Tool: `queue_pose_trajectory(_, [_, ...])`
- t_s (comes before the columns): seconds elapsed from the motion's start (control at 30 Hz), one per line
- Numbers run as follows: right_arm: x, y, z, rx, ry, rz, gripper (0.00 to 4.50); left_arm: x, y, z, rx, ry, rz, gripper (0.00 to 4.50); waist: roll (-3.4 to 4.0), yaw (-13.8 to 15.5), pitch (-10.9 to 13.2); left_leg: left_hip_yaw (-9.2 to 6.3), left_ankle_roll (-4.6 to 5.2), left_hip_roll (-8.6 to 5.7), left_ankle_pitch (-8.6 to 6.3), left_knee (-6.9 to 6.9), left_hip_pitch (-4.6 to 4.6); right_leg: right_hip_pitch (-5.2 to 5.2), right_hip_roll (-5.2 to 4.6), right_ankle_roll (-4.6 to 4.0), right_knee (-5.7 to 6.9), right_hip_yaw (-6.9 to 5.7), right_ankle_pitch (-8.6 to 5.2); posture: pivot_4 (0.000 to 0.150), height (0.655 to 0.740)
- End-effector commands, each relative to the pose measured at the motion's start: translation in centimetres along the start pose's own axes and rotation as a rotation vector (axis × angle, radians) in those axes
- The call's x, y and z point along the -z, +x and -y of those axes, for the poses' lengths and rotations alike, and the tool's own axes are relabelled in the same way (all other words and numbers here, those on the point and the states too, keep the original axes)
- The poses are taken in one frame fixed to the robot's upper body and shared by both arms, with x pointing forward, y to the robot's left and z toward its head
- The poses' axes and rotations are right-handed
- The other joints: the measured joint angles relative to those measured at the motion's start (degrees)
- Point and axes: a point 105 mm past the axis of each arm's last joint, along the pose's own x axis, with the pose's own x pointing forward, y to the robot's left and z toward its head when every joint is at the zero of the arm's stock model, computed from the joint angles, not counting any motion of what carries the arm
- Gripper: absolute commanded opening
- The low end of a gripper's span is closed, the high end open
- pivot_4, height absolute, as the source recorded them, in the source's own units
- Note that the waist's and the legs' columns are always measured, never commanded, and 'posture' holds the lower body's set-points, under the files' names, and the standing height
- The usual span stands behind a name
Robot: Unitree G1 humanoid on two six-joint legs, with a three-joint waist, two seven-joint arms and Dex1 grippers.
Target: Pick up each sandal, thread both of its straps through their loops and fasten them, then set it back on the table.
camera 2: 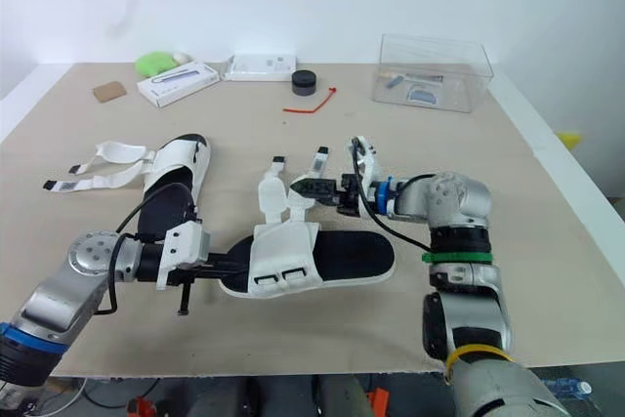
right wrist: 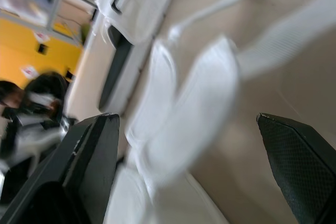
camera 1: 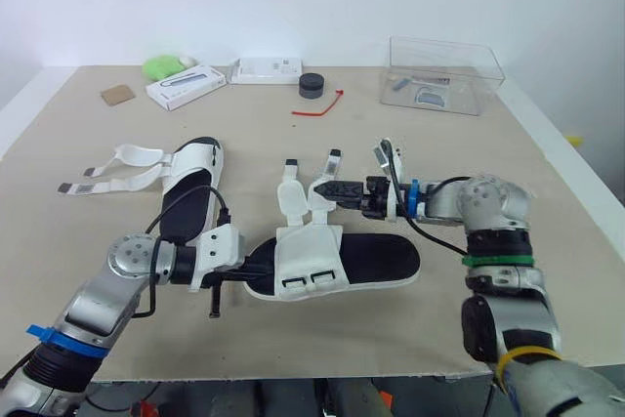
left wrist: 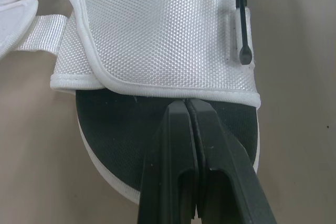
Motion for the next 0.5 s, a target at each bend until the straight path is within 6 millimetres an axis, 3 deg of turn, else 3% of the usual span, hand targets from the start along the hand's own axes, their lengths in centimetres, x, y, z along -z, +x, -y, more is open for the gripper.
queue_pose_trajectory(0.03, [-1.8,0.5,-0.7,-0.032,0.048,0.058,4.5,-0.4,0.0,-0.2,-0.014,0.03,0.009,0.05,0.0,0.0,0.0,0.0,0.0,0.0,0.0,0.0,-0.01,0.0,0.0,0.0,0.0,0.0,0.0,0.15,0.74])
queue_pose_trajectory(0.17, [-3.2,2.4,-0.1,-0.03,0.148,0.126,4.5,-0.5,0.2,0.0,-0.022,0.031,0.017,0.05,0.0,-0.2,0.0,0.02,0.0,-0.02,0.0,-0.01,-0.02,0.0,-0.04,0.01,-0.02,0.0,0.0,0.15,0.74])
queue_pose_trajectory(0.5, [-5.3,3.8,0.3,0.034,0.104,0.191,4.5,-0.2,0.1,0.3,-0.035,0.021,0.017,0.05,0.0,-0.6,0.0,0.01,0.01,-0.04,-0.01,-0.05,-0.05,0.0,-0.09,0.02,-0.05,-0.01,0.0,0.15,0.74])
